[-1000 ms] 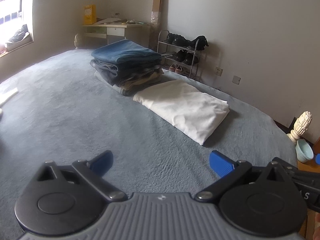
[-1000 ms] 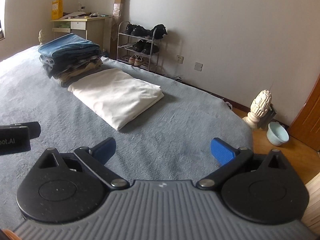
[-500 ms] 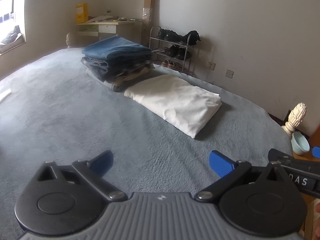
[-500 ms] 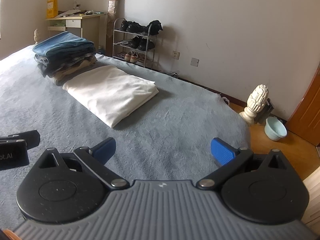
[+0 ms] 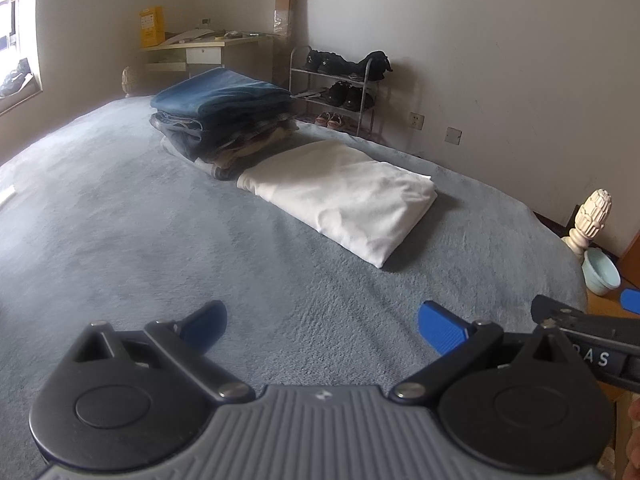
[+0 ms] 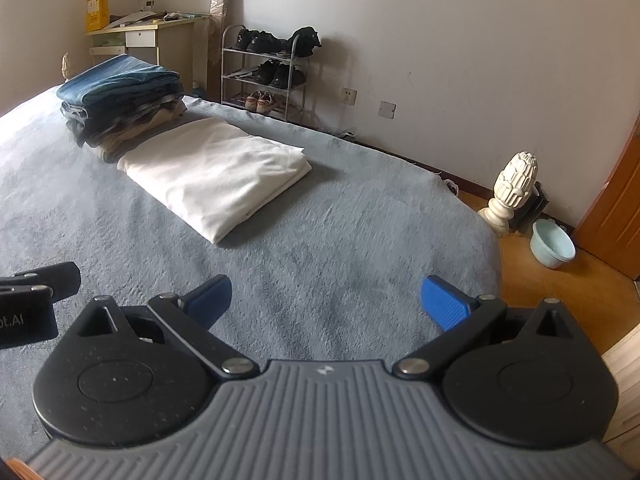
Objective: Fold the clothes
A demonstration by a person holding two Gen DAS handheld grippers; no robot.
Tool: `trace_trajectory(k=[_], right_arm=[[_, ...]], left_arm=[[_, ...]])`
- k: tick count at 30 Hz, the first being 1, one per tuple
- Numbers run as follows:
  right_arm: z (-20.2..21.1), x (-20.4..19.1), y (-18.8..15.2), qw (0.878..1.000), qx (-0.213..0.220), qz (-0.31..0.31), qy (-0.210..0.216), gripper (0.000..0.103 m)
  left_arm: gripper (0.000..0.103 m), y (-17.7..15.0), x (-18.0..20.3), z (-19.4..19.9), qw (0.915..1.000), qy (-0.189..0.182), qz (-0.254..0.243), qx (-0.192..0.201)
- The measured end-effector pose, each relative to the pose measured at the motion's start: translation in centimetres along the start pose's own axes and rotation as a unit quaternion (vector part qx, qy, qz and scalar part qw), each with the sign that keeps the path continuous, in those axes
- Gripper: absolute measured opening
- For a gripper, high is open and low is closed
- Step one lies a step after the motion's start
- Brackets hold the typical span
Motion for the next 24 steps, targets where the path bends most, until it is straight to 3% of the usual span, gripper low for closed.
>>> trace_trajectory(k=[24], right_arm=[[-0.53, -0.03, -0.21, 1.000, -0.007, -0.001, 0.000, 0.102]], left_arm=[[0.103, -0.02, -0.17, -0.31, 1.0000, 0.005, 0.000, -0.002]])
Point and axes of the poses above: each gripper's, at about its wrist camera, not at the fingertips, and z roughly against the way its jaws point, x to its right, y to its top, the point moved 8 cm from there along -z, roughly the way its jaws point, and after that the axes turned 5 degrees about -y, right-handed, at the moved point
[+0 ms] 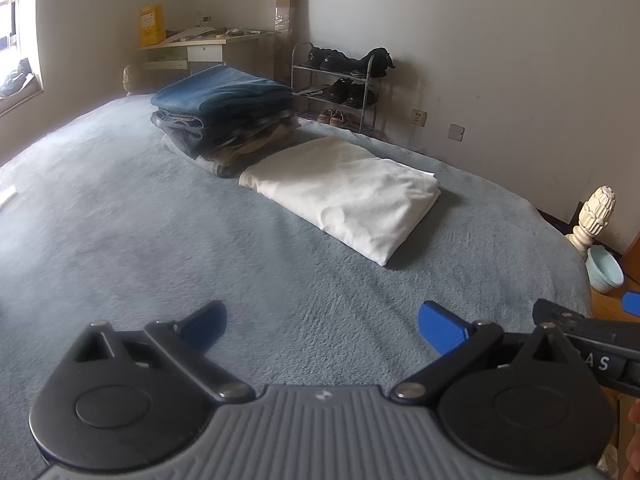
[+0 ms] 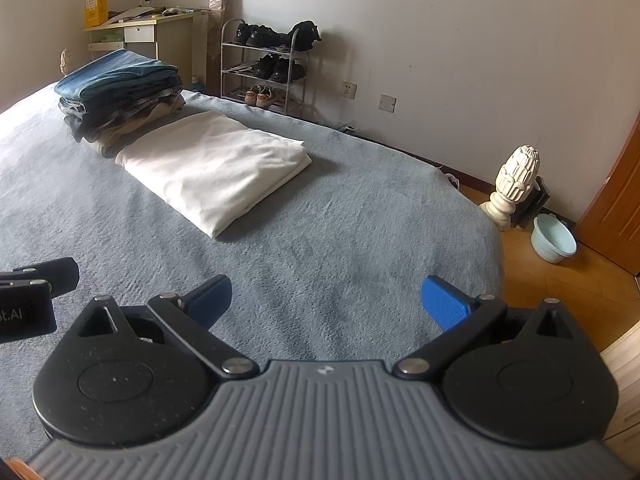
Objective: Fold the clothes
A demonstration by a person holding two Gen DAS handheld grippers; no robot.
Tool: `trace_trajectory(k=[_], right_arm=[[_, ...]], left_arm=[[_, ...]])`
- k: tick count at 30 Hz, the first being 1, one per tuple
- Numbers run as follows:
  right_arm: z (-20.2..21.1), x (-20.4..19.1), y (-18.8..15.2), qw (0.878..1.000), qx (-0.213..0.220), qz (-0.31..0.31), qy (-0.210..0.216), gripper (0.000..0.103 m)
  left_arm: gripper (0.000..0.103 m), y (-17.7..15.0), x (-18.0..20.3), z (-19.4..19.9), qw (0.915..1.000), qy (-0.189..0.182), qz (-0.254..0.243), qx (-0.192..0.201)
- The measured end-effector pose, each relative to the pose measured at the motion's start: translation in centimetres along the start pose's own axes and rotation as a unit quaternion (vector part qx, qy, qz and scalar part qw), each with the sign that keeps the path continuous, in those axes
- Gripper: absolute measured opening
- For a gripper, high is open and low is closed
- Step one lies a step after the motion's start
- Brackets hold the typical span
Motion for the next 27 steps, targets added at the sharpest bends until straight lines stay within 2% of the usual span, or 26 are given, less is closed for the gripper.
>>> trace_trajectory(k=[27], right_arm=[[0.9, -0.9, 0.1, 1.000, 0.005, 0.010, -0.002, 0.102]], left_arm=[[0.103, 0.1, -1.1, 0.8, 1.0000, 0.000, 0.010, 0.002]])
Point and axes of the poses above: each gripper's, at about its wrist camera, not at the fingertips, and z roughly against the way its jaws point, x to its right, y to its top, the point moved 8 cm from there along -z, roughly the way its jaws point, and after that the axes turned 5 degrees about -y, right-handed, at the moved point
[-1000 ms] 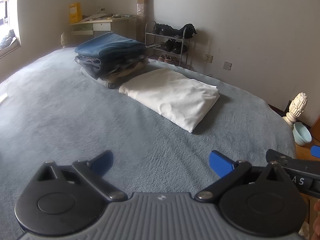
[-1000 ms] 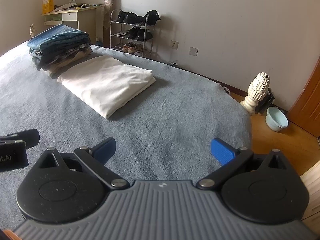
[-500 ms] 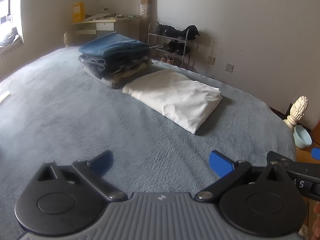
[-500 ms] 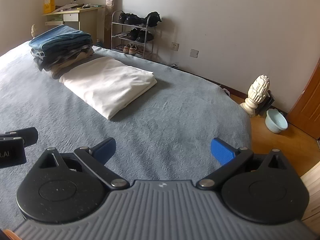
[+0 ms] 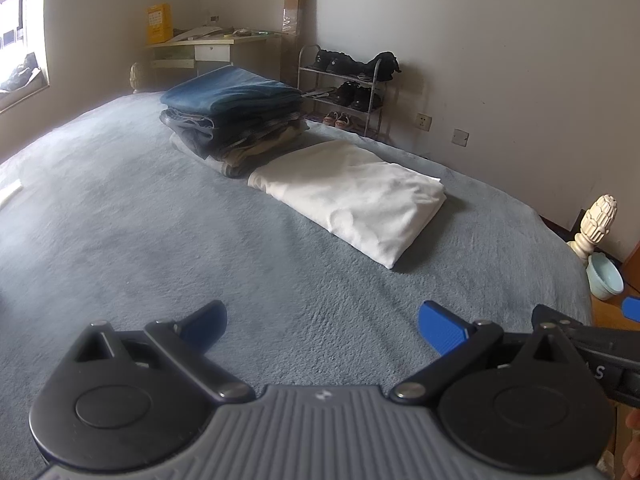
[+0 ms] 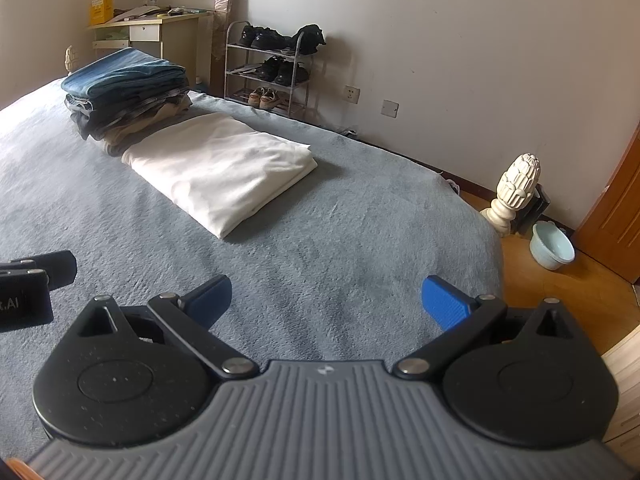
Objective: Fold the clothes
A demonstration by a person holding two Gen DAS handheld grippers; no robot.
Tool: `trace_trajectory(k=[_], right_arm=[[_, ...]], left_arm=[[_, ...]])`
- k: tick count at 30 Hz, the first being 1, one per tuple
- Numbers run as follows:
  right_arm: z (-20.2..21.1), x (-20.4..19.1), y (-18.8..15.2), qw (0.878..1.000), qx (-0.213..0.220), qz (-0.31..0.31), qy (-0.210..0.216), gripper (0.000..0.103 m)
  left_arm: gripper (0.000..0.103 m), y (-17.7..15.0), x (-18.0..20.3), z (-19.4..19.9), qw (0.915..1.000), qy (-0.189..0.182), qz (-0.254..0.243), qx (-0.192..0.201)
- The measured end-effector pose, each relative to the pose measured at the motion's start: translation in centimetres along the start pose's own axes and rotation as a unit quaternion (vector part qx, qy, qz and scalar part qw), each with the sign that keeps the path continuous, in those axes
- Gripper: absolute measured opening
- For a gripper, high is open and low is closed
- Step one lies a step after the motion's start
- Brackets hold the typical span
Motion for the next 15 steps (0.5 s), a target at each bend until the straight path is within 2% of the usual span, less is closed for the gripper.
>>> trace_trajectory(k=[15], right_arm=[[0.06, -0.10, -0.06, 1.000, -0.001, 0.001, 0.001, 0.102]], left_arm=[[0.103, -0.15, 0.02, 0.02, 1.0000, 0.001, 0.003, -0.002]])
Point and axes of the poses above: each gripper's, at about its wrist camera, not at the fingertips, and z roughly against the way its jaws point, x to its right, y to its top, the point moved 8 cm from there along -z, roughly the way its jaws point, and after that the axes turned 5 degrees about -y, right-handed, at the moved point
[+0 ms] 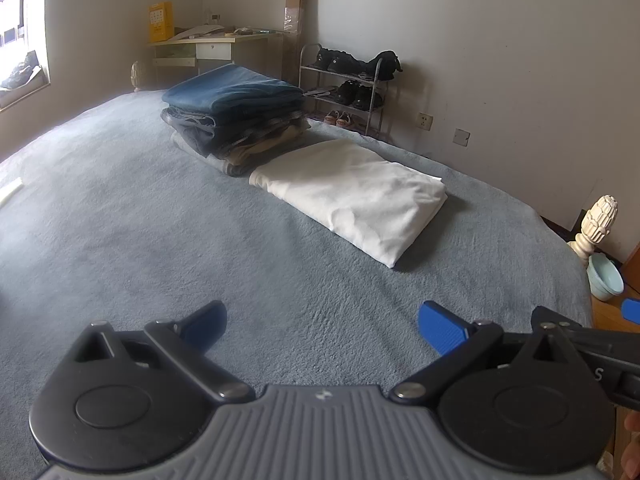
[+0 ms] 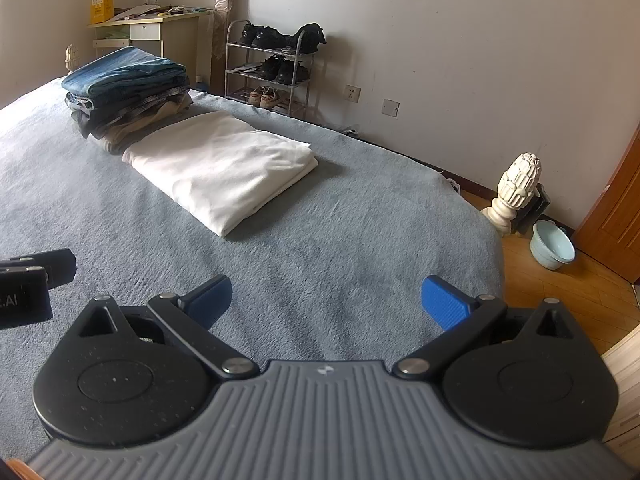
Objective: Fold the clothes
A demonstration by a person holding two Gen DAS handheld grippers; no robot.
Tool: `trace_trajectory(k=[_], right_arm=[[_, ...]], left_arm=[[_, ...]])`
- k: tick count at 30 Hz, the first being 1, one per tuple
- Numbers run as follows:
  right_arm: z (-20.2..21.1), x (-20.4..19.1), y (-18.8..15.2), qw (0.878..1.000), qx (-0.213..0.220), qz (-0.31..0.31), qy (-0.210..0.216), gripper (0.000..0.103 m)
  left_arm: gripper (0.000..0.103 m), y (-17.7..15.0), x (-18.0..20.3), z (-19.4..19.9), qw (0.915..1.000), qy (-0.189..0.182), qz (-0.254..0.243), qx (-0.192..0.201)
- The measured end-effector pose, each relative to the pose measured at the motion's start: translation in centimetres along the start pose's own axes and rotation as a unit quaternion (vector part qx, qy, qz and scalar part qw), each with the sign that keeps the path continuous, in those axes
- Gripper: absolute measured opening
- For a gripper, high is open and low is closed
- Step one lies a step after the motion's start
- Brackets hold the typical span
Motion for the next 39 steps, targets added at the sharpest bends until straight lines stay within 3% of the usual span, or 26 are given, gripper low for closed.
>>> trace_trajectory(k=[39], right_arm=[[-0.07, -0.04, -0.19, 1.000, -0.004, 0.000, 0.002, 0.102]], left_arm=[[0.103, -0.03, -0.24, -0.23, 1.0000, 0.003, 0.003, -0.005]])
Point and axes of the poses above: each gripper's, at about its wrist camera, not at the fingertips, and z roughly against the way its jaws point, x to its right, y to its top, the point moved 8 cm from there along -z, roughly the way its jaws point, and after that the axes turned 5 degrees about -y, right-handed, at the moved point
